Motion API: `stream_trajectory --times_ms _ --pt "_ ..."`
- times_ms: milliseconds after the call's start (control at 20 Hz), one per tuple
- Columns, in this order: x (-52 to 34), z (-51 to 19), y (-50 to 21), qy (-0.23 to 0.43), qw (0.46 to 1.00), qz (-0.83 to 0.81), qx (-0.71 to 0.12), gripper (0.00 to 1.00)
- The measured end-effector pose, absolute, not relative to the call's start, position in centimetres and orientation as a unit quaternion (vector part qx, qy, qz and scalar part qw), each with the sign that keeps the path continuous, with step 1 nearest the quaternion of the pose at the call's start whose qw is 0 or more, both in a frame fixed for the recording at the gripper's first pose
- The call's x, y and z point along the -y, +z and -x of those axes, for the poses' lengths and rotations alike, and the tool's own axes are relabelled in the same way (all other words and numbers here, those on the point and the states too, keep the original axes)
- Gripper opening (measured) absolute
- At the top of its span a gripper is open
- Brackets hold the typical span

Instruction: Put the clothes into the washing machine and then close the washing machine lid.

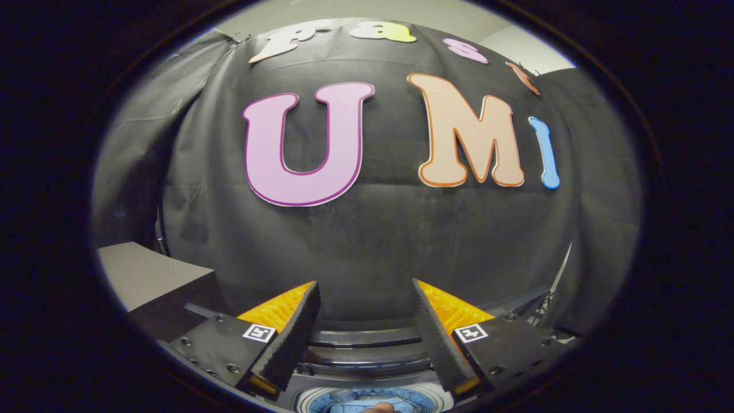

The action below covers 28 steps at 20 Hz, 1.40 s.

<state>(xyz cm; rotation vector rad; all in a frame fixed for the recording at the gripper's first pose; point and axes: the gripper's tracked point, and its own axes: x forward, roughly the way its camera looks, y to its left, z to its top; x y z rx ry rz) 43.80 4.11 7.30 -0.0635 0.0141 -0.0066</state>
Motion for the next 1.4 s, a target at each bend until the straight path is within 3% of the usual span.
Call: stream_trajectory --times_ms 1400 --pt "-3.6 -40.0 5.6 -0.005 0.999 0.034 -0.007 0.98"
